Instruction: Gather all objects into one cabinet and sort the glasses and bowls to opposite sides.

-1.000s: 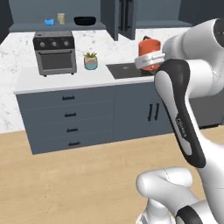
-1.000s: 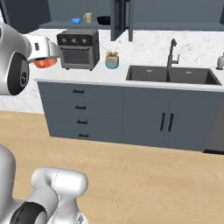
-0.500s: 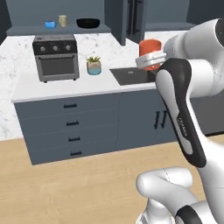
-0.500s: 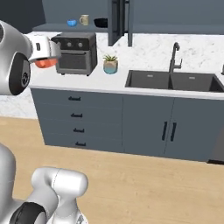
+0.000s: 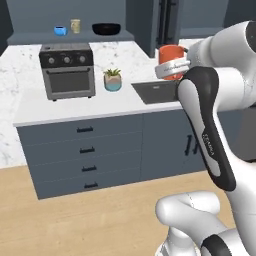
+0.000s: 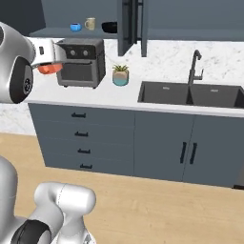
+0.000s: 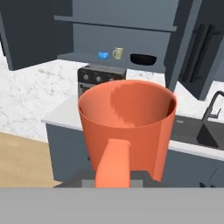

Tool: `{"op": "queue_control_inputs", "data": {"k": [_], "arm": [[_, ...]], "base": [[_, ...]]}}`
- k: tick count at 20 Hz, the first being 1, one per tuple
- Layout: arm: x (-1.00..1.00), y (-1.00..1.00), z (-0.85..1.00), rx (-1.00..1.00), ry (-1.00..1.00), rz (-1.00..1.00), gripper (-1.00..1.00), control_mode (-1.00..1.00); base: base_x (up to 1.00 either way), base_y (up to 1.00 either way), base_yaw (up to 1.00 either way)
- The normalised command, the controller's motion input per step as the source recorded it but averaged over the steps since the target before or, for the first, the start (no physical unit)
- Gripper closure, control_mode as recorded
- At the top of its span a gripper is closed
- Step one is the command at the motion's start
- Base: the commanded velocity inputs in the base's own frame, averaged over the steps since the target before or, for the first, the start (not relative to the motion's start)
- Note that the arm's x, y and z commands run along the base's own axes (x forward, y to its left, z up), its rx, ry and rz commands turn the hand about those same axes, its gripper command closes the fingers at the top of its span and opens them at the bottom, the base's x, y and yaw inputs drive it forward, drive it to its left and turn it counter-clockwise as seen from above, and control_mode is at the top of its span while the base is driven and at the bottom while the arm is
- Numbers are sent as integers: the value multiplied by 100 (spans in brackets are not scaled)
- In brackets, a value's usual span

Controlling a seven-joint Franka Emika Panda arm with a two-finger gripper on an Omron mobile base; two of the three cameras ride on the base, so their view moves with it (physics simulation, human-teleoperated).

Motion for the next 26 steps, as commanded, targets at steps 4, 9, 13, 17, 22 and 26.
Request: {"op": "queue_control_inputs", "data": {"k": [4,9,13,17,22,26], "arm": [[0,0,0,0,0,0,100,100],[0,0,0,0,0,0,100,100],[0,0,0,0,0,0,100,100],[0,0,0,0,0,0,100,100],[0,0,0,0,0,0,100,100],[0,0,0,0,0,0,100,100]], "base": [[64,9,0],[58,33,0],[50,42,0],[46,53,0],[40,53,0],[36,30,0]]}}
